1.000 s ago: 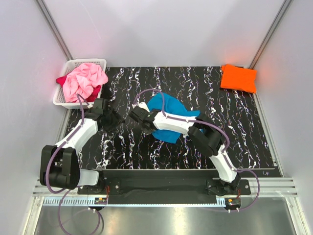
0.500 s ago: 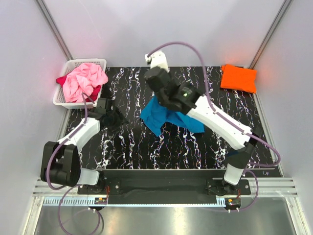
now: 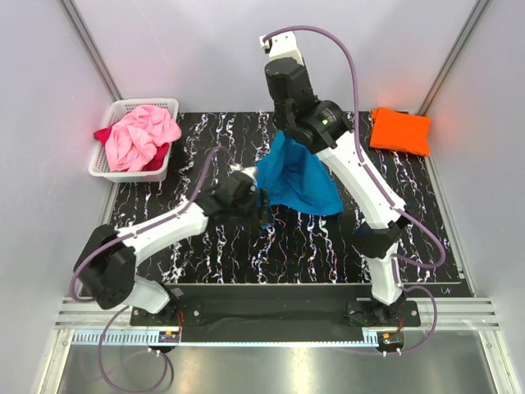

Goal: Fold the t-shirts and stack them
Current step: Flatten the tshirt out

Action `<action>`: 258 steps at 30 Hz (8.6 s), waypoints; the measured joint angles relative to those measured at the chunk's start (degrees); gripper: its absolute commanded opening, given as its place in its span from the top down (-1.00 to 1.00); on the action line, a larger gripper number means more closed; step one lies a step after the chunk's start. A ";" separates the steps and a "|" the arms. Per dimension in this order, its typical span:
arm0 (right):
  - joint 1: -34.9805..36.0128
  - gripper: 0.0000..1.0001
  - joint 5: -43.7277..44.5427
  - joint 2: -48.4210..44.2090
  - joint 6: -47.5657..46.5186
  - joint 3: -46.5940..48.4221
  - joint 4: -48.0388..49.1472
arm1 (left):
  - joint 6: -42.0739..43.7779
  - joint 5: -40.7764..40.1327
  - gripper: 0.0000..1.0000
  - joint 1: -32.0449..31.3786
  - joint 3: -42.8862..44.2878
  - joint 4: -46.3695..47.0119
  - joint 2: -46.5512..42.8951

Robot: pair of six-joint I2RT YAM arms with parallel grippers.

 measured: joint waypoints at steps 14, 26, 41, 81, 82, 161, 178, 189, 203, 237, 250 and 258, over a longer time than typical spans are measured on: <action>0.13 1.00 -7.69 -8.39 -5.86 3.56 6.69 | 8.13 -11.06 -0.24 -19.43 18.84 -0.42 19.91; 0.13 1.00 -15.76 -20.85 1.53 -7.69 7.23 | 9.09 -28.81 -0.36 -21.66 56.89 -6.45 45.97; 0.15 1.00 -11.76 -26.73 0.79 -23.82 11.69 | -2.82 -38.60 -0.14 -3.19 47.19 -24.15 41.53; -23.82 0.08 -55.65 1.64 26.73 -46.84 14.80 | -1.84 -8.31 -0.29 17.88 22.95 -13.99 15.54; -24.15 0.08 -56.13 3.13 26.93 -45.97 15.26 | -1.84 -7.21 -0.29 18.03 22.91 -13.79 15.56; -15.08 1.00 -29.49 -22.25 42.71 -76.96 7.82 | -0.81 -0.61 -0.30 21.22 15.80 -10.86 11.32; -10.27 1.00 -30.51 -29.09 53.20 -89.99 0.79 | 1.07 6.29 -0.30 16.52 49.70 -7.80 38.56; -10.19 1.00 -29.42 -30.40 56.98 -91.06 -2.82 | 2.86 7.76 -0.31 7.17 56.02 -9.03 48.06; -10.10 1.00 -26.40 -30.40 60.30 -91.06 -5.07 | 4.26 7.52 1.00 6.84 52.76 -9.66 48.19; -10.08 1.00 -25.77 -29.20 60.65 -91.10 -5.57 | 4.28 9.11 0.18 6.51 46.88 -8.94 40.65; -10.05 1.00 -25.77 -29.20 60.63 -91.52 -5.57 | 2.93 11.54 0.17 6.51 46.95 -7.37 43.78; -10.05 1.00 -25.75 -29.20 60.63 -91.54 -5.57 | 1.55 13.05 0.57 6.49 46.97 -5.53 46.05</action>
